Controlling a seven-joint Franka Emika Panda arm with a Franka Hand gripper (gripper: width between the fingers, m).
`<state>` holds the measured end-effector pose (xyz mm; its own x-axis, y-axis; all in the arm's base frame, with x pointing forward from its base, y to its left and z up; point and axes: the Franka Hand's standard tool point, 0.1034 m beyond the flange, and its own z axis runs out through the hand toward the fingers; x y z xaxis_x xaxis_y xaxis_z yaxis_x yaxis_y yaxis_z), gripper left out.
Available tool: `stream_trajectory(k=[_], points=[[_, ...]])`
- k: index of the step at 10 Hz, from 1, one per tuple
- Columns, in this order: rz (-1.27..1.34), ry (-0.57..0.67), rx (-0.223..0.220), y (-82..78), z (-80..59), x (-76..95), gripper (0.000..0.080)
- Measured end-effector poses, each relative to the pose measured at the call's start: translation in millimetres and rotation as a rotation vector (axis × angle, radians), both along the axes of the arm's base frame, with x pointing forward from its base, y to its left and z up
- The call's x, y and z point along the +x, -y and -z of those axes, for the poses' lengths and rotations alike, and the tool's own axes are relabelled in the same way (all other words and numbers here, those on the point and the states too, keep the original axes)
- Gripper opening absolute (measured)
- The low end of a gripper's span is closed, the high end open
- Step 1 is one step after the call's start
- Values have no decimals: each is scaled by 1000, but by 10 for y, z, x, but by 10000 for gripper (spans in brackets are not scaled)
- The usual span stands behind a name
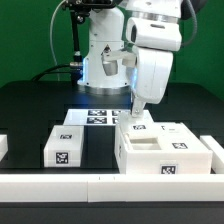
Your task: Assemble cabinet
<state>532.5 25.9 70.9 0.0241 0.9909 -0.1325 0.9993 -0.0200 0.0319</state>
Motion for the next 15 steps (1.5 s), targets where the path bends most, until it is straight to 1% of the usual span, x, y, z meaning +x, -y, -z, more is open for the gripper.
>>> stream_trajectory(k=[3,4,7,8,13,14,15], points=[[58,9,-4,-161,44,264,64],[85,13,-4,-203,50,320,64],[111,37,-4,-254,51,526,64],[109,35,-8,-255,51,566,64],[59,-1,-28,-224,52,597,64],[61,-1,-28,-220,54,596,138],[63,-1,-28,-214,56,596,138]])
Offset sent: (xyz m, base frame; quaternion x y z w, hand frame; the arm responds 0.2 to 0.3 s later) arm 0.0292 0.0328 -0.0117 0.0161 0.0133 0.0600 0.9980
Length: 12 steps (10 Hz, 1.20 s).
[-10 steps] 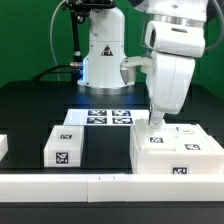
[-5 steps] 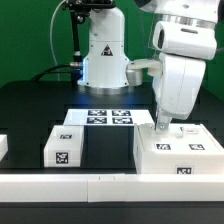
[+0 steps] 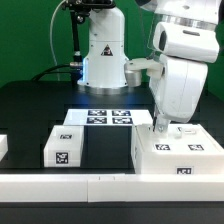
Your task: Assemble cabinet
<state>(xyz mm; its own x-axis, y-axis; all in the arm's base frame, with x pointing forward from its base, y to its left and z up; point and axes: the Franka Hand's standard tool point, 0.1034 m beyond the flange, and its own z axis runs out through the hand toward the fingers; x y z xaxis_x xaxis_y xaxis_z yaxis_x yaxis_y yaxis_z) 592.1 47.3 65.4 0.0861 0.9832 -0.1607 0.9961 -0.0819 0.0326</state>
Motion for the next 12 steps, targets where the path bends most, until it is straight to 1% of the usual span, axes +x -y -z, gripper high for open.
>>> stream_trajectory(k=[1,2,3,5,6,7,8,11,12], points=[[1,0,0,3,1,0,274],[2,0,0,6,1,0,469],[4,0,0,10,1,0,469],[8,1,0,16,1,1,736],[10,1,0,18,1,1,736],[11,1,0,20,1,1,786],[13,1,0,22,1,1,797],[15,2,0,27,1,2,795],[19,5,0,45,-25,1,795]])
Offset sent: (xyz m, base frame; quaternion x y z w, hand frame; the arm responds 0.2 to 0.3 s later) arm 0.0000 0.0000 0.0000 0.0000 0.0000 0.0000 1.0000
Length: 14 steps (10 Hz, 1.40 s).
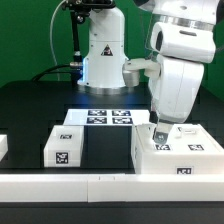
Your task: Assemble cabinet
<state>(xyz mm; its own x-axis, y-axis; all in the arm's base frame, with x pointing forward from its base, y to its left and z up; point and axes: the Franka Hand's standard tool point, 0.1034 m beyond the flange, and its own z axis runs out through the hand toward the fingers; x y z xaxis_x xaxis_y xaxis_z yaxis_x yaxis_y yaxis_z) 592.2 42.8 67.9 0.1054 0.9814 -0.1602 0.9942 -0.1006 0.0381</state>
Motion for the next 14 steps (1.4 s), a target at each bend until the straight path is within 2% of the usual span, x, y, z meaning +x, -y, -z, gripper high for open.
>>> stream_trajectory(k=[3,5,8,9,11,12,14], points=[[113,47,17,155,-235,-166,795],[245,80,40,168,-345,-297,795],[291,84,41,174,-334,-319,795],[408,101,47,172,-334,-319,795],[699,191,124,141,-379,-393,795],[883,241,173,109,-359,-448,795],[1045,261,207,88,-282,-523,795]])
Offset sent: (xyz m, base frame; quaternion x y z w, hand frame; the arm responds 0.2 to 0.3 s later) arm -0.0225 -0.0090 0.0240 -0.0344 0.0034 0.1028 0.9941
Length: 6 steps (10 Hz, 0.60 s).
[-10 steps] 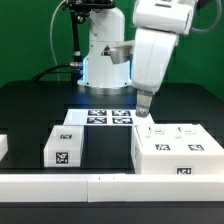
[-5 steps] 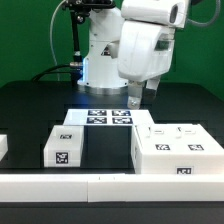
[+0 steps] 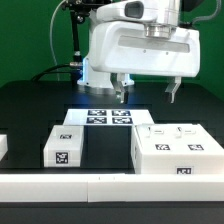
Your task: Assemble cabinet
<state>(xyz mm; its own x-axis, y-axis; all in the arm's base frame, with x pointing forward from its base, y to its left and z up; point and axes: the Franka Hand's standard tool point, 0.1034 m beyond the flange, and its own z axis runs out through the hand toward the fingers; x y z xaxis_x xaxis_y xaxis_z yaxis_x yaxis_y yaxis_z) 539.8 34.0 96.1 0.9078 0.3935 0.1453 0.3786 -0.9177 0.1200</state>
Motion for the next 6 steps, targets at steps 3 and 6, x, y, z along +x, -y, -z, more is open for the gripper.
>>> stream_trajectory(k=[3,6], points=[[185,13,41,-14,1,-1,795],[394,145,125,-58,116,-309,795]])
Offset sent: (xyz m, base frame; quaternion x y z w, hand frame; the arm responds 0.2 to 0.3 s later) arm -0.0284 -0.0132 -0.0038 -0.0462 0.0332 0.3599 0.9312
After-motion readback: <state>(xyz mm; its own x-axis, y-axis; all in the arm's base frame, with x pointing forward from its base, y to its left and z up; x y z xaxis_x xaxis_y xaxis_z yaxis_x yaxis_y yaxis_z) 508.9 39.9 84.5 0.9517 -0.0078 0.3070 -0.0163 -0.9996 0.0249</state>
